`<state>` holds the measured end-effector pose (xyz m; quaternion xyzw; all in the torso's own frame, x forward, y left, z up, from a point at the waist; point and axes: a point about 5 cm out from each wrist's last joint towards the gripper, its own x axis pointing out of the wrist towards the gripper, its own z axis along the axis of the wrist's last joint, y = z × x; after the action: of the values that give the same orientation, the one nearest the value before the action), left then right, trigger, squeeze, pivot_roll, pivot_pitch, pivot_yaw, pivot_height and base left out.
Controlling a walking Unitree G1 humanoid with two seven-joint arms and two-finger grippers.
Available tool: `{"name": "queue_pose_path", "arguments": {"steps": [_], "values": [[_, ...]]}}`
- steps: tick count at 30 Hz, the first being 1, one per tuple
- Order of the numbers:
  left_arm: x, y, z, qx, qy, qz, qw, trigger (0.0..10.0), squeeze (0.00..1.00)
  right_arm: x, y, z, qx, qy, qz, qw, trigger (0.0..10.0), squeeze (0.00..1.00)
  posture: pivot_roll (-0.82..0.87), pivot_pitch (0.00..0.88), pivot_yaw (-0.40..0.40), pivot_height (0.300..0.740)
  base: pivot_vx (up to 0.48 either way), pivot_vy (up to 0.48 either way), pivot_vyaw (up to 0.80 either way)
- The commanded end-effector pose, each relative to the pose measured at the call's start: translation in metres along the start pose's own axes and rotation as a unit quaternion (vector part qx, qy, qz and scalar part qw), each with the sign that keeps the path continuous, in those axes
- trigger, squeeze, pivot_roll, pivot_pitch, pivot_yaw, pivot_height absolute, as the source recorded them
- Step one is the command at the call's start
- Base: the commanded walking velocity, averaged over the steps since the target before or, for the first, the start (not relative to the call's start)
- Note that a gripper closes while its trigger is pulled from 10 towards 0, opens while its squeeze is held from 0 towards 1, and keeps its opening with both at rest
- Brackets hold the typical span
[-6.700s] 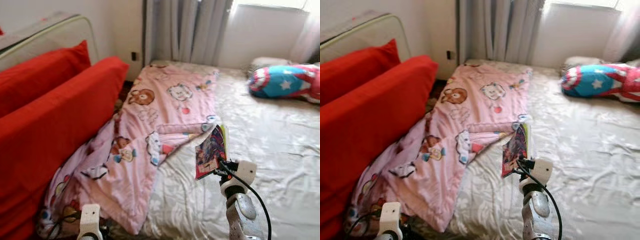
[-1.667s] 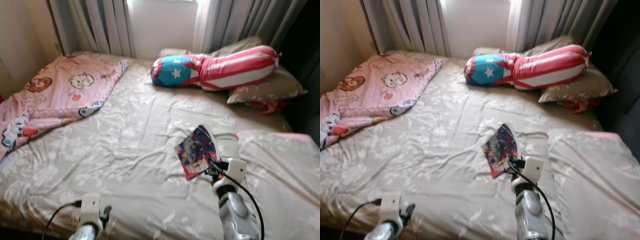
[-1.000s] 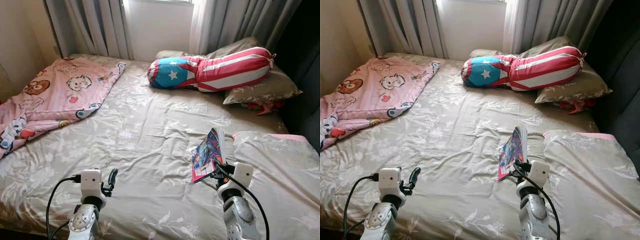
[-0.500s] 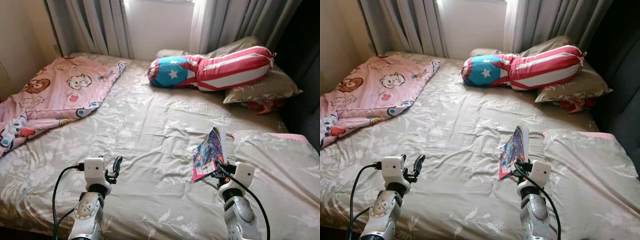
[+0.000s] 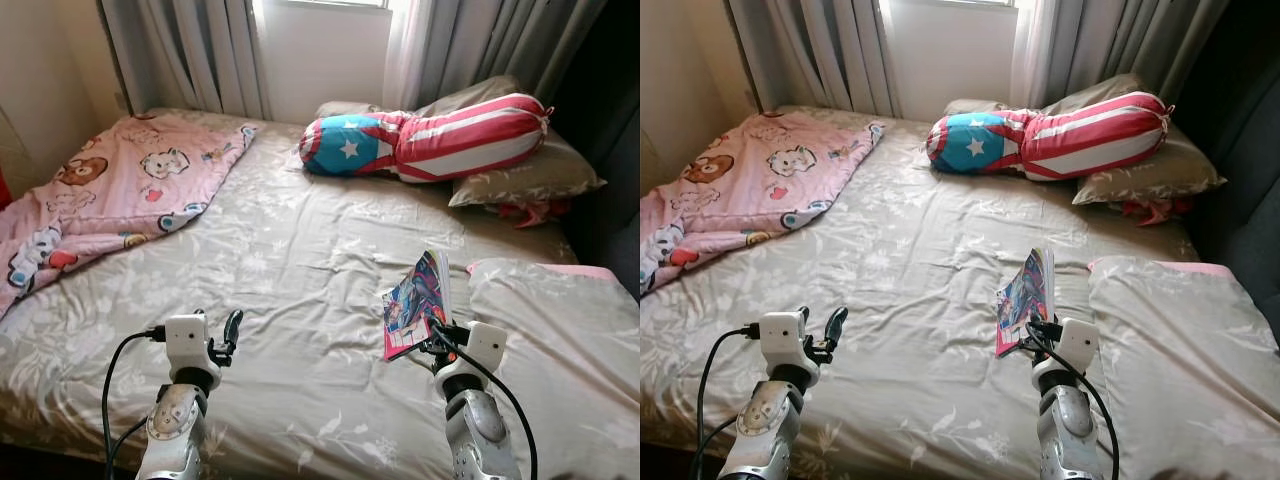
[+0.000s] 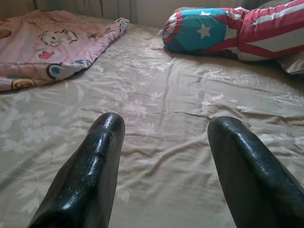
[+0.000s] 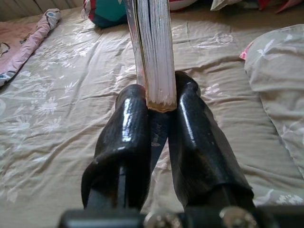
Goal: Clean up the room
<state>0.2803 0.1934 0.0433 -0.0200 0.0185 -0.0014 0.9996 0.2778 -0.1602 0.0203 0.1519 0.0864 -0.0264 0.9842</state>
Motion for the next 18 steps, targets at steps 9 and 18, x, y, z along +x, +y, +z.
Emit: {"name": "queue_pose_path", "arguments": {"steps": [9,18], "values": [[-0.0001,-0.0025,0.0025,-0.001,-0.001,-0.004,1.000,10.0,0.00,0.0028,-0.0001,0.0057,-0.007,-0.011,0.002,1.000,10.0,0.00,-0.01,0.000,-0.057,0.677,0.000,0.000,0.00],[-0.0010,-0.0015,0.0021,-0.001,0.003,-0.001,1.000,10.0,0.00,0.0035,0.0032,0.0076,-0.003,-0.017,0.007,1.000,10.0,0.00,0.00,0.000,-0.061,0.662,0.000,0.000,0.00]]}}
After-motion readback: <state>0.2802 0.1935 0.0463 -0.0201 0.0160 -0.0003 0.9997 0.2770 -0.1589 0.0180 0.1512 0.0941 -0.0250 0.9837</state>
